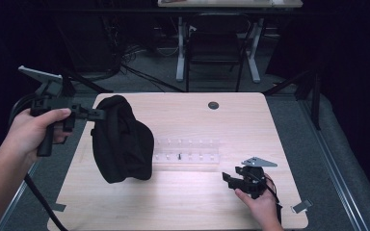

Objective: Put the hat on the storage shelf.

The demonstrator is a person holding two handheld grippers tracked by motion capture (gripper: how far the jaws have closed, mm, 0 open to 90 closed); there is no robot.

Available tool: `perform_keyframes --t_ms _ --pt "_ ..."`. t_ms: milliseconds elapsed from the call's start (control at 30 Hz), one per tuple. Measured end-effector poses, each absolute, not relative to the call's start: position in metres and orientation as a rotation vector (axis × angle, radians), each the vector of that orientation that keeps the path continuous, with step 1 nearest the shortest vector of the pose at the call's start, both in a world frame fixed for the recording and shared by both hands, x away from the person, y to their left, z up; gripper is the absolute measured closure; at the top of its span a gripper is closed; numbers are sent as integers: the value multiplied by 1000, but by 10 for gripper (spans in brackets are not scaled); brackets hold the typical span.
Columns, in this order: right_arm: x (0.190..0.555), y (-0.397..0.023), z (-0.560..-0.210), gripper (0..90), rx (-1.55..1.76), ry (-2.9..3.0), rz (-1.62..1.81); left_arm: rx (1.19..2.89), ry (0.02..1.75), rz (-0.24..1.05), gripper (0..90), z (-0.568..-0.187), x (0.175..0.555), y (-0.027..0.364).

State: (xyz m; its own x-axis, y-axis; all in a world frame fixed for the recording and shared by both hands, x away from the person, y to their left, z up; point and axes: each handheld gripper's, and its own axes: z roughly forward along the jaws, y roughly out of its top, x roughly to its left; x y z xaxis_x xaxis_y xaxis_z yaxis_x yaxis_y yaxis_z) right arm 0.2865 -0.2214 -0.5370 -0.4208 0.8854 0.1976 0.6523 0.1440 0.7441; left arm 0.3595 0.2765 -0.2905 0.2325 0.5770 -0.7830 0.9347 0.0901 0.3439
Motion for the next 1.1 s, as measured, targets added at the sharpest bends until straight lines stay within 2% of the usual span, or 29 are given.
perform_keyframes --t_ms 133,400,1100 --pt "285 -210 -534 473 1433 2174 1102 1603 1442 -487 849 -286 366 267" --pt "285 -195 -523 499 1381 2191 1102 1616 1429 -494 849 -281 382 249" --pt "290 -186 -515 469 1335 2171 1133 1624 1433 -495 849 -286 415 211"
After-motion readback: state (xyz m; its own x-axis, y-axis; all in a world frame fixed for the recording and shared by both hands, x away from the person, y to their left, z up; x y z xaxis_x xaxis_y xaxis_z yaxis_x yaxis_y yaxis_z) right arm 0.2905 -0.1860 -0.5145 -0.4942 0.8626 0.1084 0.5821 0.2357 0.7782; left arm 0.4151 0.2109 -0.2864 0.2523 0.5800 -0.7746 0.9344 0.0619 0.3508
